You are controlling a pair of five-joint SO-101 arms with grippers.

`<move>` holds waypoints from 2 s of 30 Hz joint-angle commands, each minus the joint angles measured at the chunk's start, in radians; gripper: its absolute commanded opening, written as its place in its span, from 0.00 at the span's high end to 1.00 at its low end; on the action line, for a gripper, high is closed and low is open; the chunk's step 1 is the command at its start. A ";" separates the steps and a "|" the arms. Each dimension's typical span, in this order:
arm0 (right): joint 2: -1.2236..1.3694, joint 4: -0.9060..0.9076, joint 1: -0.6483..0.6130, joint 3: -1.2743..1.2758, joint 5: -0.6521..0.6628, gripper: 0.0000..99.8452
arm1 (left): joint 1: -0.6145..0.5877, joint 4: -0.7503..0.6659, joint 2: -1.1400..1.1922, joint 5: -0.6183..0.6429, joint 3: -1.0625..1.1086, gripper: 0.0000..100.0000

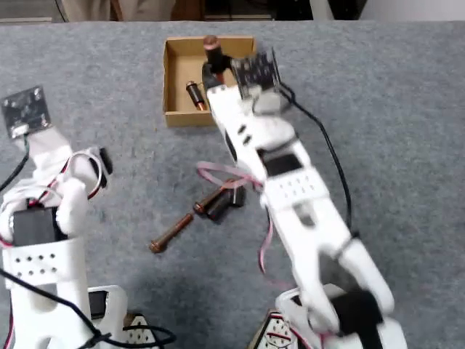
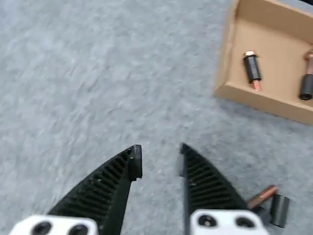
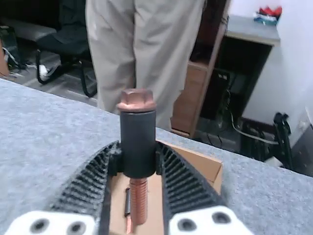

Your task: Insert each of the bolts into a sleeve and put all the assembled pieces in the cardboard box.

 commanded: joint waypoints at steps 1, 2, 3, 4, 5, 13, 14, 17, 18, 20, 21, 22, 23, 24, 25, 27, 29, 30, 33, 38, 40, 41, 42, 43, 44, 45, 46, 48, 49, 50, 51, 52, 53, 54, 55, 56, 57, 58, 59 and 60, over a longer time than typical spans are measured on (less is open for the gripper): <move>0.203 -0.037 0.035 -0.252 0.006 0.99 | -0.035 0.002 -0.097 -0.006 0.035 0.94; 0.259 -0.035 0.036 -0.298 0.006 0.99 | -0.041 0.002 -0.130 -0.011 0.048 0.94; 0.312 -0.035 0.039 -0.344 0.014 0.99 | -0.044 0.002 -0.162 -0.025 0.064 0.94; 0.364 -0.035 0.039 -0.386 0.035 0.99 | -0.043 0.000 -0.193 -0.043 0.080 0.94; 0.414 -0.035 0.041 -0.424 0.061 0.99 | -0.041 0.002 -0.225 -0.057 0.094 0.94; 0.763 -0.035 0.059 -0.704 0.126 0.98 | -0.043 0.003 -0.381 -0.087 0.226 0.95; 0.800 -0.035 0.061 -0.730 0.126 0.96 | -0.043 0.005 -0.387 -0.086 0.235 0.95; 0.885 -0.034 0.073 -0.769 0.130 0.87 | -0.041 0.048 -0.389 -0.084 0.241 0.95; 0.897 -0.032 0.074 -0.776 0.130 0.86 | -0.040 0.057 -0.389 -0.087 0.242 0.95; 0.900 0.008 0.077 -0.777 0.130 0.86 | -0.043 0.058 -0.389 -0.089 0.244 0.95; 0.900 0.035 0.077 -0.777 0.132 0.87 | -0.043 0.058 -0.389 -0.089 0.244 0.94; 0.898 0.058 0.077 -0.780 0.132 0.87 | -0.043 0.058 -0.389 -0.089 0.244 0.94; 0.898 0.077 0.077 -0.780 0.132 0.88 | -0.041 0.058 -0.389 -0.089 0.244 0.94; 0.892 0.094 0.076 -0.780 0.132 0.88 | -0.040 0.058 -0.389 -0.087 0.245 0.94; 0.880 0.107 0.074 -0.779 0.132 0.87 | -0.040 0.058 -0.387 -0.084 0.245 0.94; 0.852 0.146 0.073 -0.774 0.132 0.87 | -0.040 0.060 -0.387 -0.084 0.250 0.94; 0.816 0.227 0.071 -0.779 0.132 0.88 | -0.041 0.060 -0.387 -0.084 0.255 0.94; 0.788 0.285 0.070 -0.780 0.132 0.88 | -0.041 0.061 -0.387 -0.084 0.255 0.94; 0.684 0.500 0.064 -0.777 0.132 0.88 | -0.041 0.087 -0.377 -0.083 0.247 0.93; 0.475 0.908 0.061 -0.780 0.132 0.88 | -0.041 0.109 -0.208 -0.032 0.186 0.90; 0.400 1.048 0.064 -0.780 0.132 0.88 | -0.032 0.137 -0.091 -0.018 0.124 0.90; 0.364 1.115 0.065 -0.779 0.132 0.88 | -0.015 0.153 -0.028 -0.015 0.089 0.90; 0.332 1.180 0.065 -0.777 0.132 0.88 | 0.005 0.170 0.035 -0.002 0.052 0.90; 0.303 1.247 0.065 -0.779 0.133 0.88 | 0.021 0.193 0.096 0.006 0.015 0.90; 0.275 1.312 0.067 -0.779 0.133 0.88 | 0.048 0.216 0.147 0.008 -0.018 0.90; 0.248 1.375 0.067 -0.779 0.133 0.88 | 0.084 0.235 0.194 0.003 -0.052 0.90; 0.222 1.438 0.068 -0.779 0.135 0.88 | 0.126 0.249 0.232 -0.003 -0.077 0.90; 0.171 1.557 0.081 -0.779 0.141 0.88 | 0.207 0.256 0.275 -0.037 -0.097 0.90; 0.145 1.613 0.088 -0.779 0.172 0.88 | 0.253 0.253 0.283 -0.063 -0.089 0.90; 0.120 1.666 0.102 -0.779 0.226 0.88 | 0.301 0.252 0.283 -0.098 -0.074 0.90; 0.099 1.715 0.120 -0.776 0.295 0.88 | 0.345 0.250 0.283 -0.137 -0.054 0.90; 0.082 1.763 0.142 -0.773 0.364 0.88 | 0.387 0.249 0.283 -0.178 -0.025 0.90; 0.067 1.801 0.168 -0.771 0.411 0.88 | 0.419 0.233 0.283 -0.213 0.011 0.90; 0.053 1.812 0.200 -0.762 0.439 0.88 | 0.442 0.209 0.283 -0.244 0.054 0.90; 0.036 1.804 0.239 -0.733 0.442 0.88 | 0.450 0.172 0.283 -0.270 0.103 0.90; 0.024 1.798 0.280 -0.708 0.445 0.88 | 0.448 0.118 0.288 -0.287 0.157 0.90; 0.010 1.795 0.309 -0.676 0.451 0.87 | 0.446 0.049 0.292 -0.295 0.213 0.90; 0.002 1.781 0.337 -0.644 0.451 0.87 | 0.442 -0.017 0.292 -0.299 0.278 0.90; -0.015 1.763 0.358 -0.602 0.451 0.87 | 0.437 -0.075 0.283 -0.301 0.334 0.90; -0.027 1.729 0.375 -0.558 0.451 0.87 | 0.436 -0.130 0.283 -0.301 0.385 0.90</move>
